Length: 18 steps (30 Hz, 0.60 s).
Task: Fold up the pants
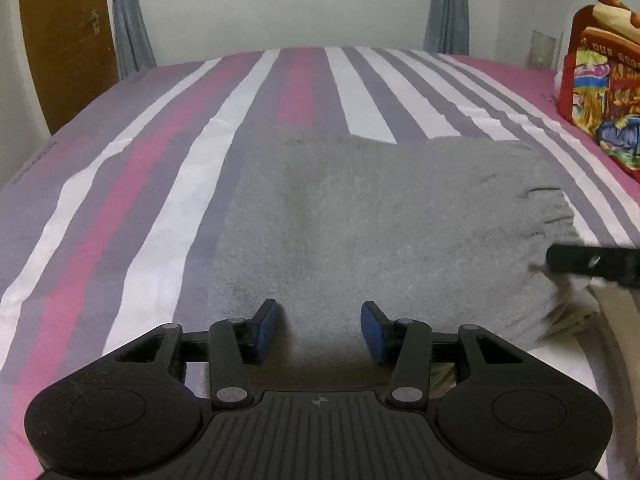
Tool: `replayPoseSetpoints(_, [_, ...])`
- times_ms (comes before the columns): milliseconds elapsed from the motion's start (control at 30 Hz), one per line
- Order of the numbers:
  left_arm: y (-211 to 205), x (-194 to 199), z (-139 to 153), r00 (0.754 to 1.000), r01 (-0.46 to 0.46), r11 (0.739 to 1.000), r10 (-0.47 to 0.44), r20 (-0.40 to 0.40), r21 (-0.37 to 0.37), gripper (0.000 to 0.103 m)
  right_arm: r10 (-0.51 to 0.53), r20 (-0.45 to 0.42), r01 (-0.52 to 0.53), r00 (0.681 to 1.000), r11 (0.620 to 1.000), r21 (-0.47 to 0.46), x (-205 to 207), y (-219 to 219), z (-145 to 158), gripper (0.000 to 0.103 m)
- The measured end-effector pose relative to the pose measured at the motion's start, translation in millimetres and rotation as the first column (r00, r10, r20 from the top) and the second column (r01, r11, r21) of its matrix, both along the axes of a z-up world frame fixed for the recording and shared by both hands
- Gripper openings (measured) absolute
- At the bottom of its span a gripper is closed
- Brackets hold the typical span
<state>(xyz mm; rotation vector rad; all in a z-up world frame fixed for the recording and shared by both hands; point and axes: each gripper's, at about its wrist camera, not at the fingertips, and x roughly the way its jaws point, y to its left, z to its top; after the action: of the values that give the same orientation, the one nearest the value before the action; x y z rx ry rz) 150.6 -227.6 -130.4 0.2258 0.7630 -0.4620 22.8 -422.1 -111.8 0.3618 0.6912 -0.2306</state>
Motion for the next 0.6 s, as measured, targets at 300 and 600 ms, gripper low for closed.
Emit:
replayPoseSetpoints(300, [-3, -1, 9, 1.000, -0.009, 1.000, 0.008, -0.030, -0.018, 0.078, -0.025, 0.054, 0.021, 0.998, 0.998, 0.064, -16, 2, 12, 0.063])
replayPoseSetpoints(600, [1, -30, 32, 1.000, 0.012, 1.000, -0.012, 0.015, 0.004, 0.102, -0.031, 0.084, 0.026, 0.996, 0.998, 0.065, -55, 23, 26, 0.069])
